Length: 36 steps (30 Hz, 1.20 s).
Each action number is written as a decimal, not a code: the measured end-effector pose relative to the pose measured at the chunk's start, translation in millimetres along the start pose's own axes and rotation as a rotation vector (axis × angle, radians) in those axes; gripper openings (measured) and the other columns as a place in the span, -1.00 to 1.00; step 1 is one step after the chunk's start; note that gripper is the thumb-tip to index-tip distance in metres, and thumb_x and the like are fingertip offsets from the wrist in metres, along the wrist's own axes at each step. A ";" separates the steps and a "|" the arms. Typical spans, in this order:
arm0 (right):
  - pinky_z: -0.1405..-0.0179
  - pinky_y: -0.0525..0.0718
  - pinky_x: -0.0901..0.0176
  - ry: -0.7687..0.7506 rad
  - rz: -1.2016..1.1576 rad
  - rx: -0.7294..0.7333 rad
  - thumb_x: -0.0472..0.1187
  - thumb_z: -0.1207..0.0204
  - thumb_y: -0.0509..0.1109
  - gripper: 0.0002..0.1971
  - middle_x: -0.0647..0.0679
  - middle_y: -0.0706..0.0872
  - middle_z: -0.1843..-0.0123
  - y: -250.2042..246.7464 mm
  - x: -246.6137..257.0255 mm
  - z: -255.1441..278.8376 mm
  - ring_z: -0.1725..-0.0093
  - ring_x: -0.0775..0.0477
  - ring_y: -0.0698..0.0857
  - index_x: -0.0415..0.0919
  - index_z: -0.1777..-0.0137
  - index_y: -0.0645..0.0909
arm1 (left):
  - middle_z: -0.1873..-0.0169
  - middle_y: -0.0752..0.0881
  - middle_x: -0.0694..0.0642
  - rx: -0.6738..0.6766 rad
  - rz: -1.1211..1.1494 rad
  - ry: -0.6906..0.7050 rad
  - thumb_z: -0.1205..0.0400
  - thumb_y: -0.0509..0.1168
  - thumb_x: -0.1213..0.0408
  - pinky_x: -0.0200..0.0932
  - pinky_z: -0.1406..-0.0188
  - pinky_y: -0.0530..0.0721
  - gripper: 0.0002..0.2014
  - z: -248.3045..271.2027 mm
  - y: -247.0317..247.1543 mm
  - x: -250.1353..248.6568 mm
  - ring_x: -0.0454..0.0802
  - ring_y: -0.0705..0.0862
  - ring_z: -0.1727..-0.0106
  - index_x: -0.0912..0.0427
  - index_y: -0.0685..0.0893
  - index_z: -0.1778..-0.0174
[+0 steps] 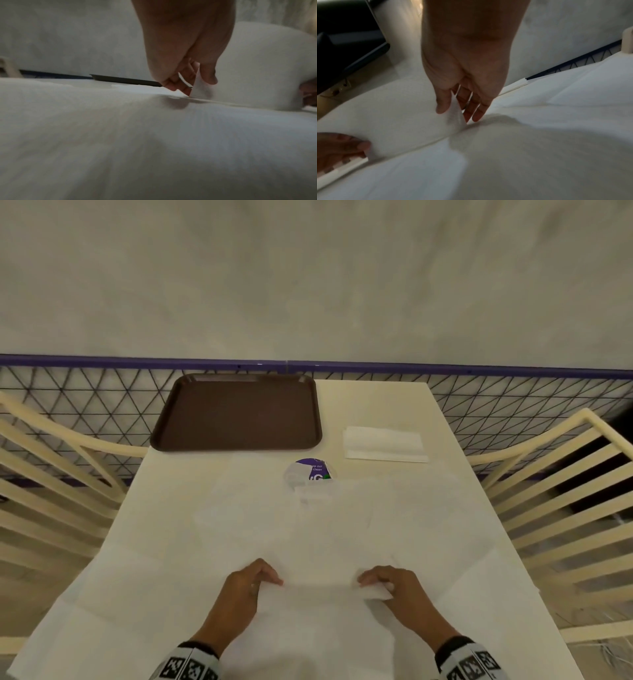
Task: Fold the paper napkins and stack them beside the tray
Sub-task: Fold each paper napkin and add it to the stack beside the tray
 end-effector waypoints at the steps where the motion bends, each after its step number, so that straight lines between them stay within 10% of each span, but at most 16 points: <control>1: 0.22 0.50 0.58 0.017 0.009 -0.010 -0.50 -0.36 0.44 -0.58 0.40 0.74 0.32 -1.6 6.6 -6.2 0.24 0.43 0.67 0.15 0.35 0.67 | 0.20 0.77 -0.21 -0.062 0.002 -0.012 -0.44 0.24 0.66 -0.37 0.09 0.62 -0.49 -4.4 -1.9 -3.4 -0.21 0.74 0.11 -0.20 0.63 0.20; 5: 0.44 0.41 0.43 0.133 0.033 -0.133 -0.27 -0.42 0.48 -0.83 0.05 0.58 0.38 -8.2 25.0 -39.1 0.39 0.10 0.52 -0.09 0.27 0.51 | 0.50 0.67 -0.09 -0.233 0.002 -0.196 -0.45 0.50 0.36 -0.51 0.41 0.46 -0.76 -27.4 -7.2 -16.3 -0.32 0.62 0.40 -0.01 0.56 0.28; 11: 0.34 0.47 0.29 0.300 0.039 -0.135 -0.31 -0.38 0.52 -0.78 0.00 0.53 0.40 -1.5 20.9 -56.9 0.37 0.03 0.51 -0.15 0.16 0.50 | 0.43 0.66 -0.11 -0.212 -0.168 -0.291 -0.45 0.50 0.20 -0.16 0.18 0.52 -0.75 -41.7 -3.6 -15.5 0.01 0.68 0.20 0.03 0.54 0.11; 19: 0.38 0.42 0.38 0.277 0.068 -0.145 -0.32 -0.41 0.48 -0.80 0.08 0.44 0.42 0.6 21.6 -51.6 0.40 0.11 0.42 -0.14 0.09 0.50 | -0.16 0.70 0.01 -0.080 -0.691 0.282 -0.13 0.64 0.22 -0.10 -0.07 0.70 -0.36 -23.2 42.9 -40.7 0.05 0.63 -0.21 0.04 0.67 -0.16; 23: 0.43 0.39 0.42 0.277 0.069 -0.152 -0.33 -0.42 0.48 -0.79 0.08 0.42 0.44 1.4 23.0 -52.0 0.44 0.12 0.41 -0.15 0.08 0.50 | -0.36 0.61 -0.01 0.289 -0.837 0.167 -0.69 -0.16 -0.16 -0.02 -0.14 0.68 -0.50 -8.0 64.9 -43.1 0.11 0.62 -0.34 -0.05 0.52 -0.34; 27: 0.18 0.51 0.39 0.226 0.122 -0.205 -0.32 -0.45 0.44 -0.63 0.02 0.55 0.15 3.8 29.1 -42.1 0.17 0.08 0.54 -0.14 -0.23 0.48 | -0.55 -0.36 -0.06 0.518 -0.850 0.110 -0.19 -0.78 -0.40 0.24 -0.56 -0.17 0.04 -2.7 66.8 -40.5 0.14 -0.38 -0.54 -0.12 -0.17 -0.62; 30: -0.22 0.55 0.09 -0.072 0.506 -0.294 -0.23 -0.45 0.41 -0.47 -0.11 0.51 -0.33 20.9 34.0 -21.9 -0.29 -0.08 0.42 -0.15 -0.43 0.41 | -0.43 -0.56 -0.12 0.573 -0.839 0.095 -0.04 -0.82 -0.40 0.30 -0.51 -0.35 0.08 -1.2 63.6 -46.0 0.08 -0.56 -0.43 -0.16 -0.37 -0.57; 33: -0.59 0.01 0.00 -0.258 0.583 0.138 0.17 -0.63 -0.11 -0.37 0.05 -0.03 -0.66 48.4 45.6 -8.3 -0.64 0.03 -0.16 -0.13 -0.63 0.05 | -0.43 -0.53 -0.13 0.573 -0.836 0.091 -0.28 -0.64 -0.38 0.30 -0.51 -0.35 -0.11 -1.2 65.4 -45.2 0.06 -0.56 -0.43 -0.14 -0.35 -0.59; 36: -0.63 -0.29 0.03 -0.212 0.656 0.442 0.39 -0.30 -0.51 -0.09 0.19 -0.45 -0.54 61.6 36.5 -7.0 -0.56 0.12 -0.43 -0.08 -0.62 -0.30 | -0.51 -0.40 -0.14 0.494 -0.812 0.105 -0.31 -0.69 -0.36 0.32 -0.55 -0.17 -0.15 -2.9 66.6 -36.3 0.07 -0.42 -0.52 -0.12 -0.40 -0.55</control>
Point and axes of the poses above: each hand's wrist, its own z-axis away from the middle knuckle, its own y-axis out of the palm, x = y × z, the point moved 1 cm from there along -z, towards the middle knuckle
